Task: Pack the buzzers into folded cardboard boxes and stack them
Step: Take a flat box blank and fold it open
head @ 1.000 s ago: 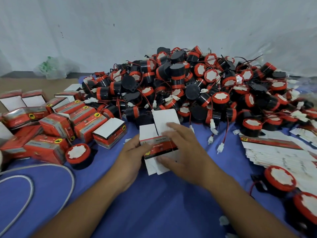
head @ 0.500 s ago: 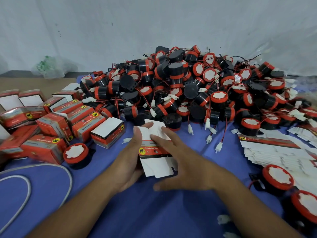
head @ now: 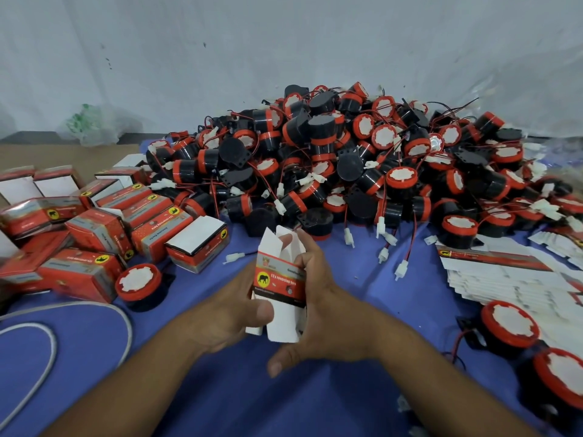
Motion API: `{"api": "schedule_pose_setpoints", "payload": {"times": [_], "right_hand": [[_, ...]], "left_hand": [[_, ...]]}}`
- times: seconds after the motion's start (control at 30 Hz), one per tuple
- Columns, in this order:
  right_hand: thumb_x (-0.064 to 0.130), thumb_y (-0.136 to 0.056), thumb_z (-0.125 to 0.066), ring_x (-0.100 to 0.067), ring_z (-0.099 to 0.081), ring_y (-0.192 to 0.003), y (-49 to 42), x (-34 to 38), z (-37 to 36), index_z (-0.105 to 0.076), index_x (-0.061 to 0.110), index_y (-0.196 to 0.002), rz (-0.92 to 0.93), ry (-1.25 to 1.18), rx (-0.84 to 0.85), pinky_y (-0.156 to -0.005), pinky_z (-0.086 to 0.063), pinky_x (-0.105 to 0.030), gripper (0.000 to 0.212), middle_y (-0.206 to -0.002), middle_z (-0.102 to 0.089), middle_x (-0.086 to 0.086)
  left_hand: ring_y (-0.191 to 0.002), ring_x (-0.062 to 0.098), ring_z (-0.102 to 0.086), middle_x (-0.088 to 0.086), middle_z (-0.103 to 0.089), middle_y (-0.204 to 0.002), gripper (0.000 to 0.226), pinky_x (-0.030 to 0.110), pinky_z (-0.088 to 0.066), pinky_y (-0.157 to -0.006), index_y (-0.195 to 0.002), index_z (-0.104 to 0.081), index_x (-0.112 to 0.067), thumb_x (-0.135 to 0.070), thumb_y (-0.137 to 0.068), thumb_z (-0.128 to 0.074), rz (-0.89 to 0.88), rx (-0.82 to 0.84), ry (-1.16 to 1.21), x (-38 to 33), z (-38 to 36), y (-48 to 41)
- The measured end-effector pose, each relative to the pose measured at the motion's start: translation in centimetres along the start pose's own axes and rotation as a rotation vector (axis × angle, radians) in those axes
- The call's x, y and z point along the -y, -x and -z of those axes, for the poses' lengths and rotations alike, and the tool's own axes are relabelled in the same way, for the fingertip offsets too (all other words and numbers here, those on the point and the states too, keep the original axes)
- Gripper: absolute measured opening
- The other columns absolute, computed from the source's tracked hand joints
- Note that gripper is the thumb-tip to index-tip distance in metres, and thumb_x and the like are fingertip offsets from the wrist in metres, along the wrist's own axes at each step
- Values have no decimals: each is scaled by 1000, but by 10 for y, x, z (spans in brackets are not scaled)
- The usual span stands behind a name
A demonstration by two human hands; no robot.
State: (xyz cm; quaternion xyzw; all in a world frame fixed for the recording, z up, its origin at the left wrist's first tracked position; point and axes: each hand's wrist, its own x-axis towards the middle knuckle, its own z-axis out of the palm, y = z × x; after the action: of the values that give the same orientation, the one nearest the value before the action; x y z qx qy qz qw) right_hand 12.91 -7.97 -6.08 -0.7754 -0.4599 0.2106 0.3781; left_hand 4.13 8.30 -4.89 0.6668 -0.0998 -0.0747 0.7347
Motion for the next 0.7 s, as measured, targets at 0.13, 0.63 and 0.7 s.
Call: {"api": "schedule_pose_setpoints", "payload": {"times": [0.13, 0.63, 0.7], "right_hand": [[50, -59, -92, -7, -37, -138, 2, -6, 8, 30, 41, -147, -45, -31, 28, -109, -43, -27, 151, -156, -14, 16], [82, -43, -79, -15, -64, -102, -2, -1, 23, -57, 23, -101, -88, -415, -156, -86, -58, -38, 87, -135, -44, 13], [93, -33, -70, -28, -63, -99, -3, 0, 21, -56, 14, -96, -103, -435, -174, -81, -54, -52, 103, -130, -48, 11]], "left_hand": [[-111, 22, -67, 4, -71, -121, 79, 29, -53, -88, -133, -52, -19, -51, -69, -85, 39, -66, 87, 7, 8, -2], [-142, 13, -40, -17, -29, -157, 108, 27, -47, -102, -152, -24, -40, -82, -63, -70, -225, -223, -371, 13, 15, -11], [-139, 18, -43, -10, -39, -150, 96, 25, -46, -101, -149, -36, -31, -82, -71, -62, -288, -193, -436, 12, 15, -12]]}}
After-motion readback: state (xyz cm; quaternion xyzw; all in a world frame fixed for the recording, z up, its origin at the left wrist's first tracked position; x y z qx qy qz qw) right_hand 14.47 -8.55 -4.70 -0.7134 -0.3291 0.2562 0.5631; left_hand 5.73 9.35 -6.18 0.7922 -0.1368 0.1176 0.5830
